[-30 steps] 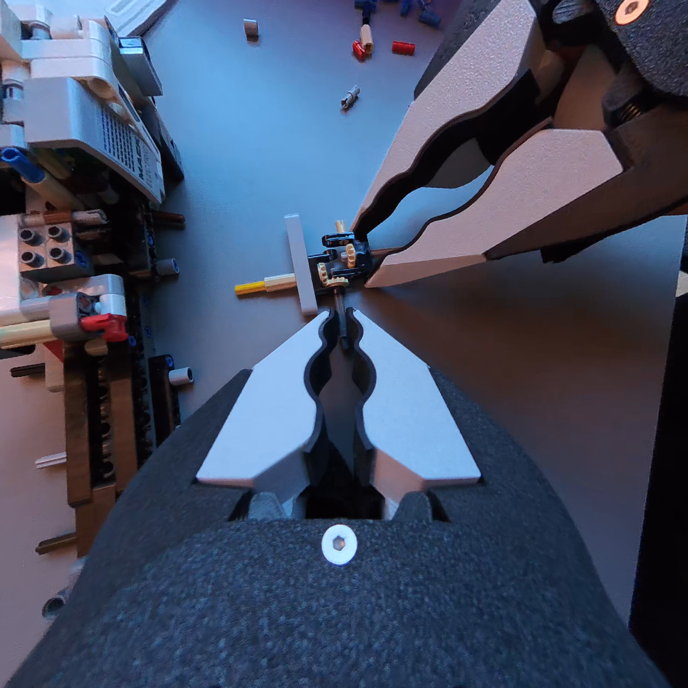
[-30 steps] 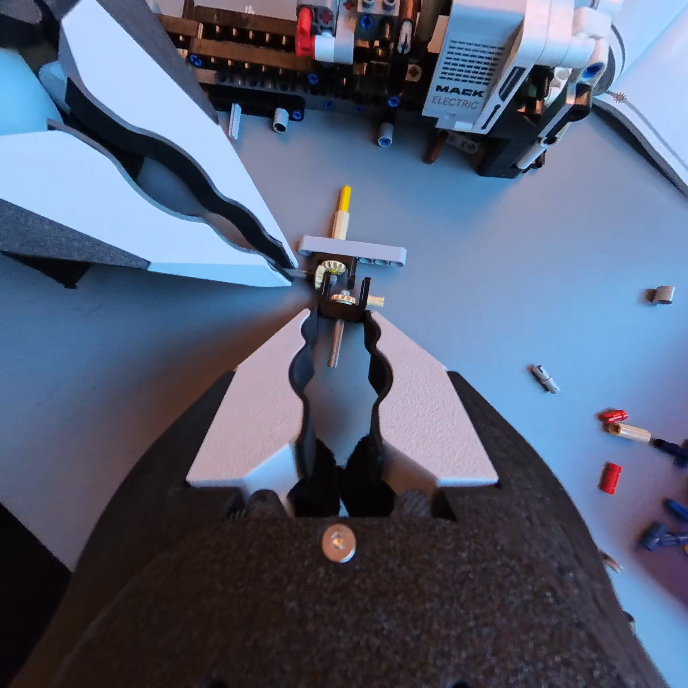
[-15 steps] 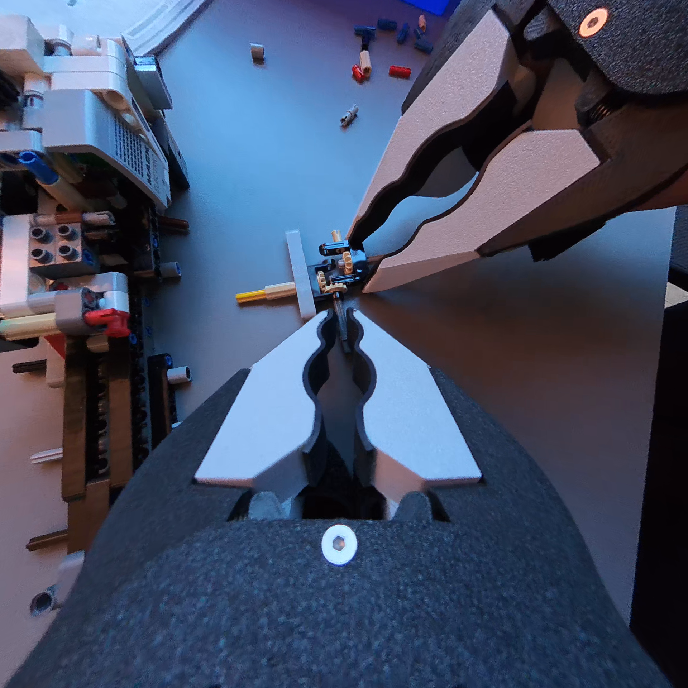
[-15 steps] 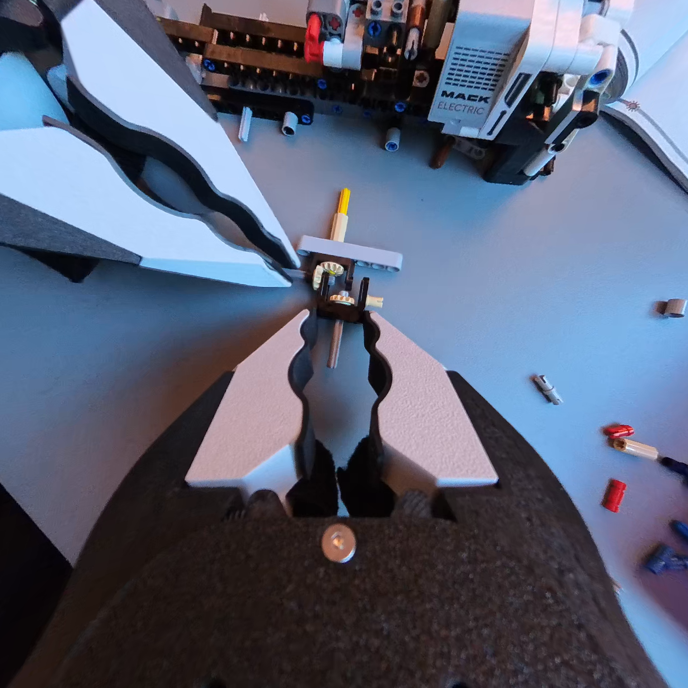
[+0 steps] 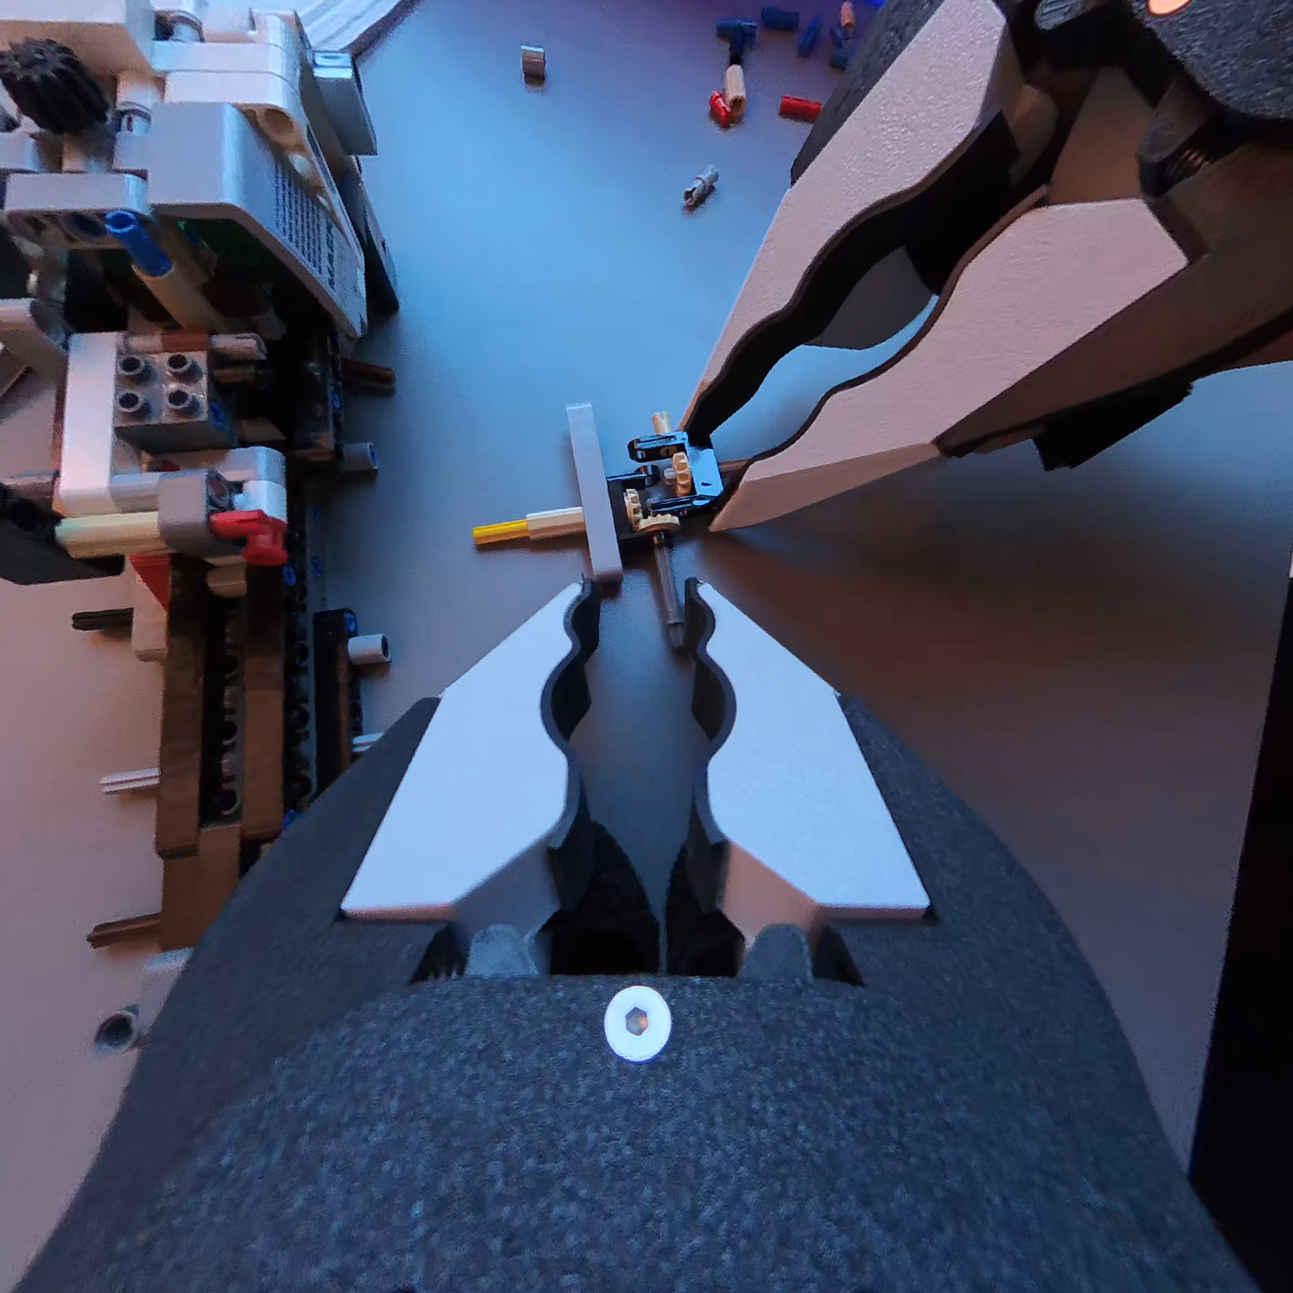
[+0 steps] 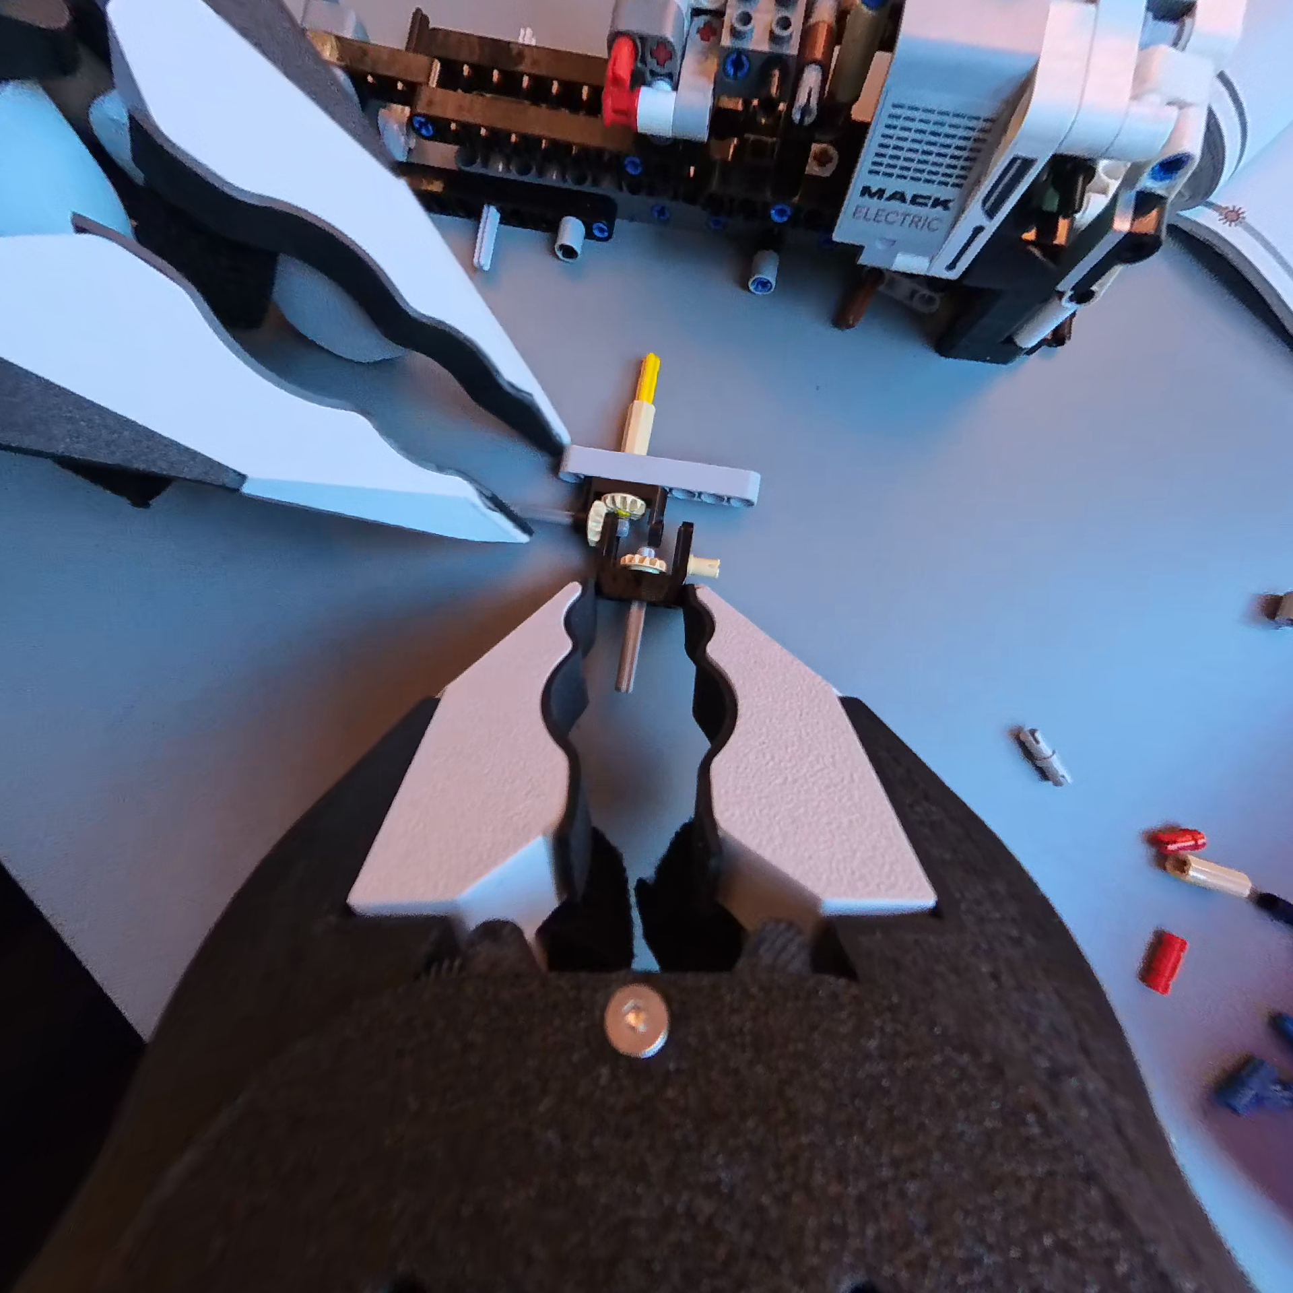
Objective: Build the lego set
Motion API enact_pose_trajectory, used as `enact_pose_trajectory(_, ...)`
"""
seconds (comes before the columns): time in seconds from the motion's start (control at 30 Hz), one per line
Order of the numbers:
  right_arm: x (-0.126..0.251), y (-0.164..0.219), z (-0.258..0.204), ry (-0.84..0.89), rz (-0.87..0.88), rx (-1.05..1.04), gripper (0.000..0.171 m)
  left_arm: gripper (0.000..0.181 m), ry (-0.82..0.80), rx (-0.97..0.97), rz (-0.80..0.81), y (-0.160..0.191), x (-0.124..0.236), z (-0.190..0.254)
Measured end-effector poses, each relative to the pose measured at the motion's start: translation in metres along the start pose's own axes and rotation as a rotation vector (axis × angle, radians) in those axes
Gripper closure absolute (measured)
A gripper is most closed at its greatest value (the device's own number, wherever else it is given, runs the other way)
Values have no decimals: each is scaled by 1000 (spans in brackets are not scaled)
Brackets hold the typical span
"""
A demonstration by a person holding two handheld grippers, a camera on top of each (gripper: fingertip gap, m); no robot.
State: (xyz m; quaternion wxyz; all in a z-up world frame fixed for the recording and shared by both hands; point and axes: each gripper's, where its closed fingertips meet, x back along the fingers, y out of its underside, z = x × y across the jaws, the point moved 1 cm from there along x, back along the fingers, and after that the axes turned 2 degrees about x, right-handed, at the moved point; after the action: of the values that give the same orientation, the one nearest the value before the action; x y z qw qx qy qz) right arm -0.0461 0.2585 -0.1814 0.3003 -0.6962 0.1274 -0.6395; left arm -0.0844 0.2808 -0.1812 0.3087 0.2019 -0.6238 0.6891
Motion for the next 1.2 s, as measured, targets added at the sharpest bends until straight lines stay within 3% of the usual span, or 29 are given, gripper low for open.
enact_pose_trajectory(1.2, 11, 8, 5, -15, 93, -38, 137, 157, -7, -6, -8, 2, 3, 2)
